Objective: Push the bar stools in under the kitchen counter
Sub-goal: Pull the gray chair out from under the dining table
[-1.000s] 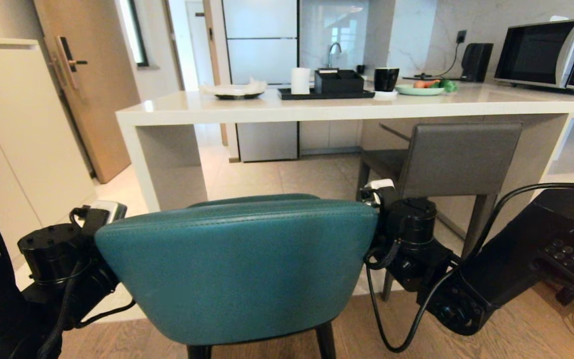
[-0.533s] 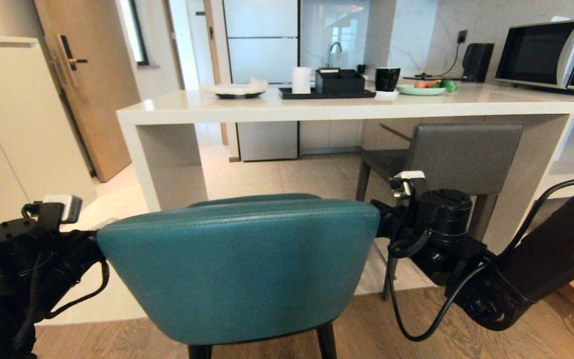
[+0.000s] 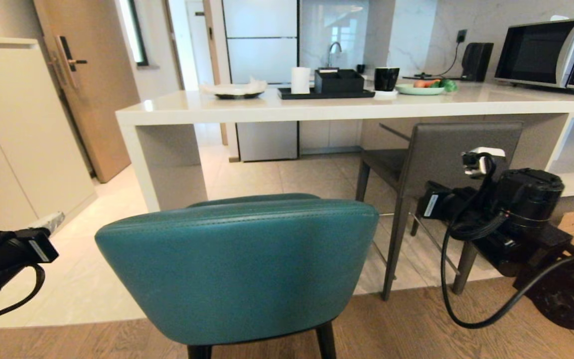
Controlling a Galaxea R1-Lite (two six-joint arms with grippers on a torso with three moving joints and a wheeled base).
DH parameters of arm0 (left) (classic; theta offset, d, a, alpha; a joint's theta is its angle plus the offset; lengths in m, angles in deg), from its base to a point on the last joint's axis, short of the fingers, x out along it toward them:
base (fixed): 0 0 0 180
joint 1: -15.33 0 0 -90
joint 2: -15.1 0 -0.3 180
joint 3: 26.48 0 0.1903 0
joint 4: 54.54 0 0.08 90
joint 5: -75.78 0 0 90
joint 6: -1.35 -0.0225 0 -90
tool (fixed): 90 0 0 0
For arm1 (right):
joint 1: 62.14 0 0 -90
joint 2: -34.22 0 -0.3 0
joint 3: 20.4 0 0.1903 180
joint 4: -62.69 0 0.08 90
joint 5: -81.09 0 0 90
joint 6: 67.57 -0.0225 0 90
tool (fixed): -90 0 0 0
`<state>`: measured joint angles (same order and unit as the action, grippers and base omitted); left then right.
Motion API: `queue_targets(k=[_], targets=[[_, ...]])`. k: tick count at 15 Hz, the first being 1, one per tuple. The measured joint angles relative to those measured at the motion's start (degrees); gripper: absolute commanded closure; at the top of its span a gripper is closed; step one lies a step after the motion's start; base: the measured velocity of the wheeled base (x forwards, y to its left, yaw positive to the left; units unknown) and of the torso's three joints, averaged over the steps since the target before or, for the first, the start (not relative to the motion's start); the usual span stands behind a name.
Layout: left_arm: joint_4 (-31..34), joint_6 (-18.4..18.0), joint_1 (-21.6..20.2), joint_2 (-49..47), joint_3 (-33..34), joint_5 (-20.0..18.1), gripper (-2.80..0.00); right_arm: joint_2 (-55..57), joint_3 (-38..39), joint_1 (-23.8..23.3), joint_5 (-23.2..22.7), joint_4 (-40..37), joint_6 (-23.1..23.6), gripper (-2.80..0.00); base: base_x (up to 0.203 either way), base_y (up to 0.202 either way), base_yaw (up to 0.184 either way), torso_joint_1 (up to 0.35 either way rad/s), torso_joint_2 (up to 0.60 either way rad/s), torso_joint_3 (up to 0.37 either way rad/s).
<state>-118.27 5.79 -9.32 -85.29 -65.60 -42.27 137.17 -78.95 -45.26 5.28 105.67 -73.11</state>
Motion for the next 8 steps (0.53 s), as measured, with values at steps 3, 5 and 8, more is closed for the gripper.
queue_targets(k=[3, 5, 8], targets=[[4.7, 3.9, -1.1, 12.1, 1.7, -6.1, 0.0, -12.2, 4.2, -0.5, 0.2, -6.0, -0.1, 0.0, 0.0, 0.0, 0.0, 0.0, 0.0, 0.0], [14.3, 4.9, -1.3, 23.6, 1.2, -8.3, 0.0, -22.8, 6.4, -0.7, 0.3, -12.2, -0.1, 0.0, 0.0, 0.0, 0.0, 0.0, 0.0, 0.0], [37.8, 5.9, -1.3, 43.0, -4.1, -13.1, 0.0, -40.6, 8.7, -2.0, 0.6, -25.0, 0.1, 0.0, 0.0, 0.0, 0.0, 0.0, 0.0, 0.0]])
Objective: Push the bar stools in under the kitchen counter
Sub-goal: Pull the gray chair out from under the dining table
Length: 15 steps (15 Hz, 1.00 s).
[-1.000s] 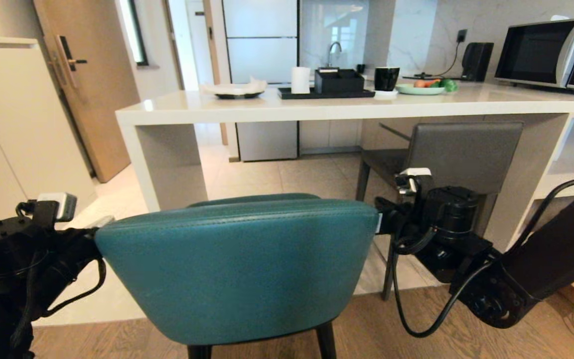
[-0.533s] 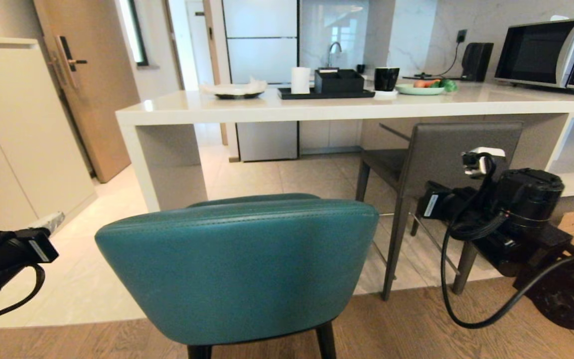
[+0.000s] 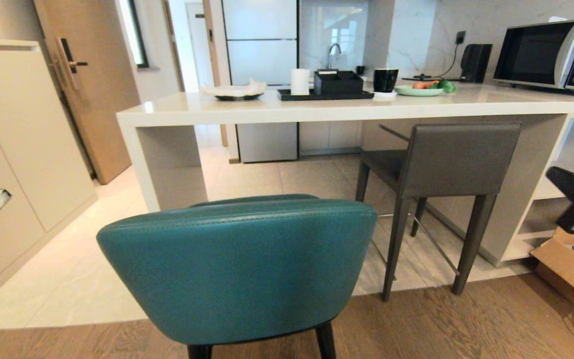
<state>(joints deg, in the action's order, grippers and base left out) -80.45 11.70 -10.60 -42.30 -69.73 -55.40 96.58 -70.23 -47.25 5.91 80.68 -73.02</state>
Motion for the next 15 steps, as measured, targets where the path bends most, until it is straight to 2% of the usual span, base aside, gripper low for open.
queue_targets(k=[3, 4, 5, 7, 9, 10, 12, 13, 15], targets=[[29.1, 0.6, 0.7, 16.7, -9.6, -8.7, 0.0, -14.9, 1.3, -3.2, -0.2, -13.3, 0.7, 0.0, 0.0, 0.0, 0.0, 0.0, 0.0, 0.0], [38.2, 0.7, 2.4, 21.0, -12.8, -12.1, 0.0, -18.7, 2.0, -4.1, -0.6, -17.0, 1.1, 0.0, 0.0, 0.0, 0.0, 0.0, 0.0, 0.0], [46.1, 0.8, 5.4, 24.2, -15.2, -14.2, 0.0, -21.6, 2.9, -4.7, -1.5, -19.4, 1.3, 0.0, 0.0, 0.0, 0.0, 0.0, 0.0, 0.0], [59.2, 0.7, 15.1, 28.9, -19.4, -14.8, 0.0, -26.4, 4.0, -5.3, -4.5, -22.0, 1.6, 0.0, 0.0, 0.0, 0.0, 0.0, 0.0, 0.0], [67.5, -0.5, 23.9, 33.7, -20.6, -10.1, 0.0, -30.3, 5.1, -5.5, -6.6, -24.6, 1.9, 0.0, 0.0, 0.0, 0.0, 0.0, 0.0, 0.0], [70.0, -2.9, 26.4, 36.3, -20.2, -5.3, 0.0, -32.3, 6.2, -5.6, -6.8, -25.6, 2.3, 0.0, 0.0, 0.0, 0.0, 0.0, 0.0, 0.0], [72.6, -8.1, 28.7, 39.1, -19.1, 6.3, 0.0, -36.8, 9.3, -6.3, -7.0, -27.3, 4.3, 0.0, 0.0, 0.0, 0.0, 0.0, 0.0, 0.0], [73.1, -9.3, 29.2, 39.9, -18.7, 11.9, 0.0, -39.1, 10.6, -6.9, -7.2, -28.5, 5.7, 0.0, 0.0, 0.0, 0.0, 0.0, 0.0, 0.0], [73.0, -9.4, 29.6, 40.7, -18.3, 22.0, 0.0, -43.1, 11.6, -8.7, -7.5, -32.2, 7.2, 0.0, 0.0, 0.0, 0.0, 0.0, 0.0, 0.0]])
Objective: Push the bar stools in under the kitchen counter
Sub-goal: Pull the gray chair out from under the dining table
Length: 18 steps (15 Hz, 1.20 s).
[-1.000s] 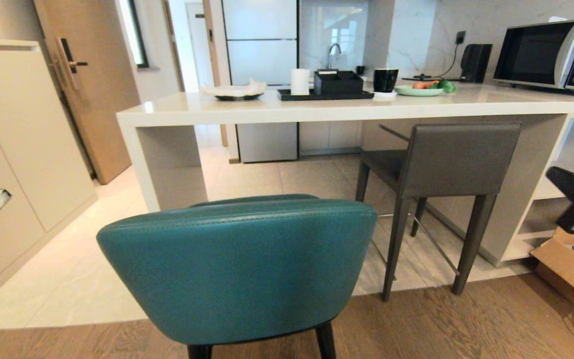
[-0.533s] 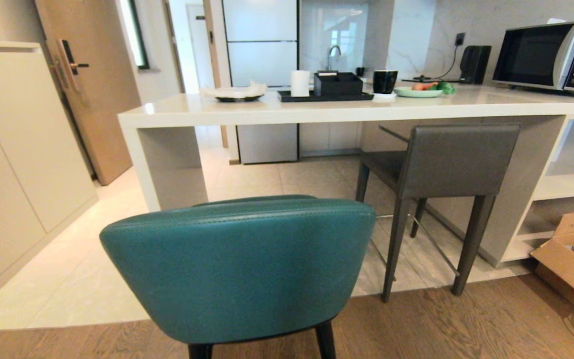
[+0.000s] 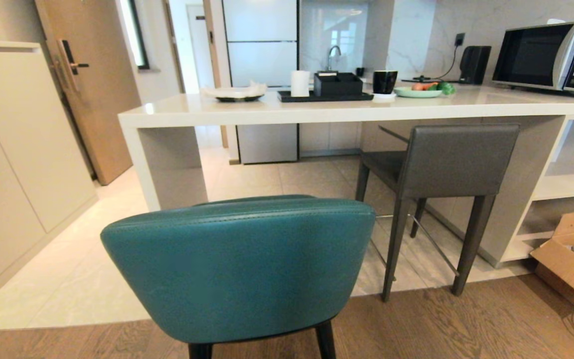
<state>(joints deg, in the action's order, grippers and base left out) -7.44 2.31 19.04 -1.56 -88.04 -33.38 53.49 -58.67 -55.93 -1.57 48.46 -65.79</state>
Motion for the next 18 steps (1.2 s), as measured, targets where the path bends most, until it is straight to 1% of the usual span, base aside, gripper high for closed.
queue_targets(k=[1, 2, 4, 5, 6, 7, 8, 10, 11, 13, 14, 16, 18], targets=[[-0.7, -0.1, -0.3, 0.3, 0.0, 4.3, 0.0, -1.2, 0.3, -0.5, -0.1, -0.4, 0.1, 0.0, 0.0, 0.0, 0.0, 0.0, 0.0, 0.0], [-1.3, -0.2, -1.4, 0.5, 0.0, 6.2, 0.0, -2.0, 0.6, -0.7, 0.0, -0.4, 0.1, 0.0, 0.0, 0.0, 0.0, 0.0, 0.0, 0.0], [-2.3, -1.3, -5.2, 1.6, 0.4, 5.7, 0.0, -3.1, 0.6, -1.3, 0.3, -0.5, 0.1, 0.0, 0.0, 0.0, 0.0, 0.0, 0.0, 0.0], [-2.5, -2.1, -5.6, 2.4, 1.3, 5.0, 0.0, -3.6, 0.3, -3.0, 0.0, -1.1, 0.4, 0.0, 0.0, 0.0, 0.0, 0.0, 0.0, 0.0], [-2.6, -2.7, -5.0, 3.7, 3.3, 4.2, 0.0, -4.4, 0.1, -5.2, -1.1, -2.1, 1.2, 0.0, 0.0, 0.0, 0.0, 0.0, 0.0, 0.0], [-3.1, -3.1, -4.4, 5.2, 6.0, 3.3, 0.0, -5.3, 0.0, -6.7, -2.4, -2.4, 2.3, 0.0, 0.0, 0.0, 0.0, 0.0, 0.0, 0.0], [-4.2, -3.3, -4.1, 6.9, 9.2, 2.7, 0.0, -6.7, 0.3, -7.1, -3.5, -2.5, 2.6, 0.0, 0.0, 0.0, 0.0, 0.0, 0.0, 0.0], [-8.6, -3.4, -3.8, 10.9, 17.4, 3.0, 0.0, -10.8, 3.8, -7.0, -7.0, -2.8, 2.8, 0.0, 0.0, 0.0, 0.0, 0.0, 0.0, 0.0], [-11.8, -3.5, -3.7, 12.6, 21.6, 5.0, 0.0, -13.2, 7.2, -6.9, -8.5, -2.9, 2.8, 0.0, 0.0, 0.0, 0.0, 0.0, 0.0, 0.0], [-16.8, -4.2, -3.7, 14.7, 28.8, 11.6, 0.0, -16.5, 12.7, -6.8, -9.3, -3.5, 1.8, 0.0, 0.0, 0.0, 0.0, 0.0, 0.0, 0.0], [-18.7, -5.0, -3.7, 15.4, 32.1, 13.3, 0.0, -17.5, 13.8, -6.6, -10.0, -5.9, 1.3, 0.0, 0.0, 0.0, 0.0, 0.0, 0.0, 0.0], [-24.6, -5.2, -3.7, 16.2, 35.7, 14.0, 0.0, -18.5, 14.6, -6.6, -10.6, -6.6, 1.2, 0.0, 0.0, 0.0, 0.0, 0.0, 0.0, 0.0], [-25.7, -5.2, -3.7, 16.5, 36.8, 14.2, 0.0, -19.1, 14.8, -6.5, -10.3, -5.1, 3.7, 0.0, 0.0, 0.0, 0.0, 0.0, 0.0, 0.0]])
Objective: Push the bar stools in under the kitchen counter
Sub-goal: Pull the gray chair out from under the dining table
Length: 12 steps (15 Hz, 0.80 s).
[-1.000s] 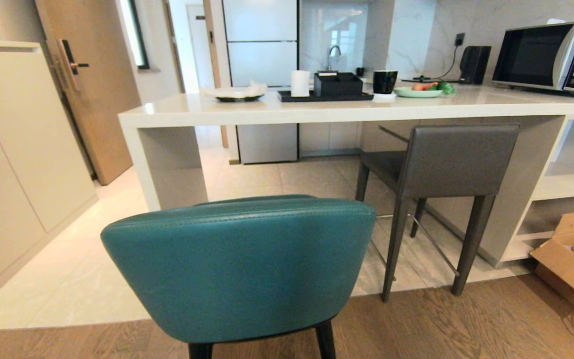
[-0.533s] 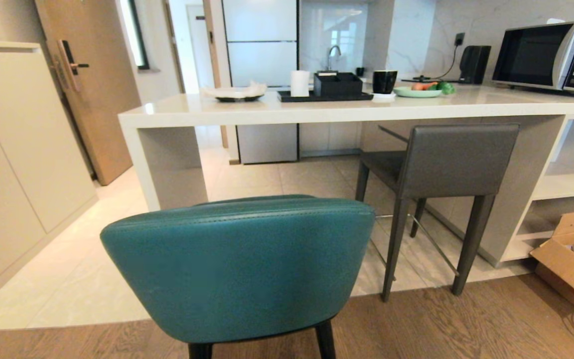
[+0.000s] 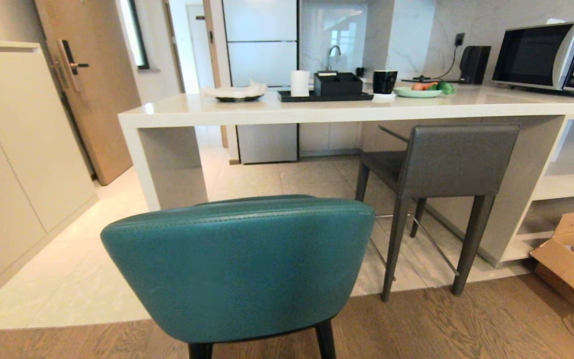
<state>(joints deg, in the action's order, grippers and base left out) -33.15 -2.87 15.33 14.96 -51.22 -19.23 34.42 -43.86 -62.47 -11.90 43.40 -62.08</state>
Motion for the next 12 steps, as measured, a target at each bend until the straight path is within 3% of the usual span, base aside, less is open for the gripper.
queue_targets(k=[1, 4, 7, 9, 11, 12], targets=[[-0.2, 0.3, 0.0, 0.1, 0.3, 0.0, 0.0, -0.1, 0.0, 0.0, 0.5, -0.6, 0.3, 0.0, 0.0, 0.0, 0.0, 0.0, 0.0, 0.0], [0.0, 0.8, 0.0, 0.1, 0.5, 0.1, 0.0, -0.2, 0.1, 0.0, 2.8, -4.1, -5.2, 0.0, 0.0, 0.0, 0.0, 0.0, 0.0, 0.0], [0.4, 1.7, -0.1, 0.2, 0.3, 0.3, 0.0, -0.2, 0.1, 0.0, -0.3, -2.0, 0.1, 0.0, 0.0, 0.0, 0.0, 0.0, 0.0, 0.0], [0.4, 3.6, -0.1, 0.2, 0.3, 1.0, 0.0, -0.2, 0.1, 0.0, 0.3, -2.2, -2.1, 0.0, 0.0, 0.0, 0.0, 0.0, 0.0, 0.0], [3.5, 1.4, 0.0, 0.2, 0.1, 4.0, 0.0, -0.2, 0.1, 0.1, 3.2, -3.9, -5.6, 0.0, 0.0, 0.0, 0.0, 0.0, 0.0, 0.0], [6.2, -1.2, 0.0, 0.2, -0.4, 3.1, 0.0, -0.2, 0.1, 0.1, 3.2, -4.0, -5.3, 0.0, 0.0, 0.0, 0.0, 0.0, 0.0, 0.0]])
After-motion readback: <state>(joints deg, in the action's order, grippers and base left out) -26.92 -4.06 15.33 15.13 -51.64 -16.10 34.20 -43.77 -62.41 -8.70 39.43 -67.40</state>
